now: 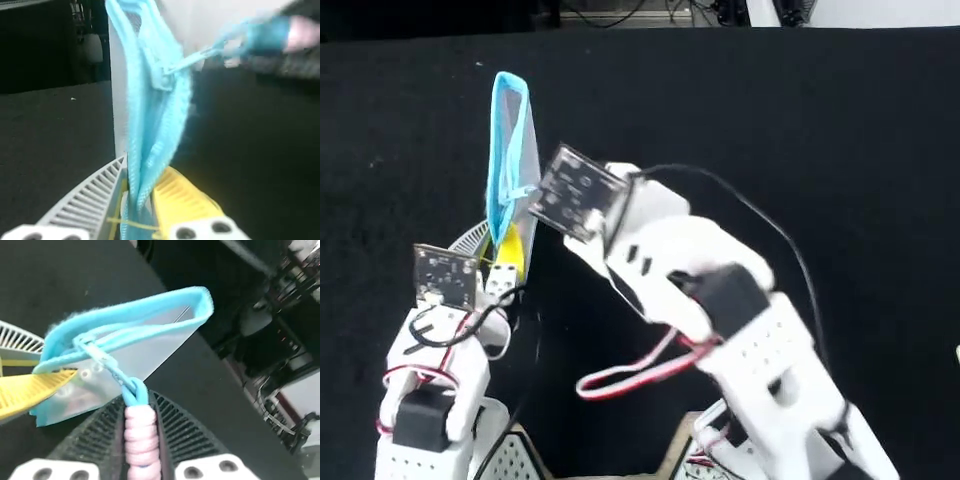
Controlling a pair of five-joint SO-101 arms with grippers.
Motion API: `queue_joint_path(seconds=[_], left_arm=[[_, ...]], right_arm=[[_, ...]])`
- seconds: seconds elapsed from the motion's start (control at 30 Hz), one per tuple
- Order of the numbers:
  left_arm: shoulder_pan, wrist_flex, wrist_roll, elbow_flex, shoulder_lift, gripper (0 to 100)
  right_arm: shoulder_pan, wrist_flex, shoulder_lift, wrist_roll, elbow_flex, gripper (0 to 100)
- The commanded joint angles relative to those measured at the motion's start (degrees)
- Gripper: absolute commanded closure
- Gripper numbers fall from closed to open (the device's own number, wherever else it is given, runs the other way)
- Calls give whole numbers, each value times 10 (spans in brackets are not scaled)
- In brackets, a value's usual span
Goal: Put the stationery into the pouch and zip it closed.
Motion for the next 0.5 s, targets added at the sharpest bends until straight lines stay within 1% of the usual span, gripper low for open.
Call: queue_joint_path(seconds=[0.0,0.13,0.23,0.33,0.4,0.47], left_arm=[[0,35,-89,-84,3,971],[7,34,-108,-99,3,971],[59,39,-134,-107,3,971],[124,37,-152,-85,4,971],[144,33,-152,-59,3,971],[149,21,-150,-33,3,971]], right_arm=[[11,-18,-87,-1,58,988],[15,-47,-158,-1,131,988],[12,-49,-224,-1,175,988],[18,-47,-286,-1,227,988],[34,-40,-327,-3,273,988],[40,-39,-366,-34,316,988]])
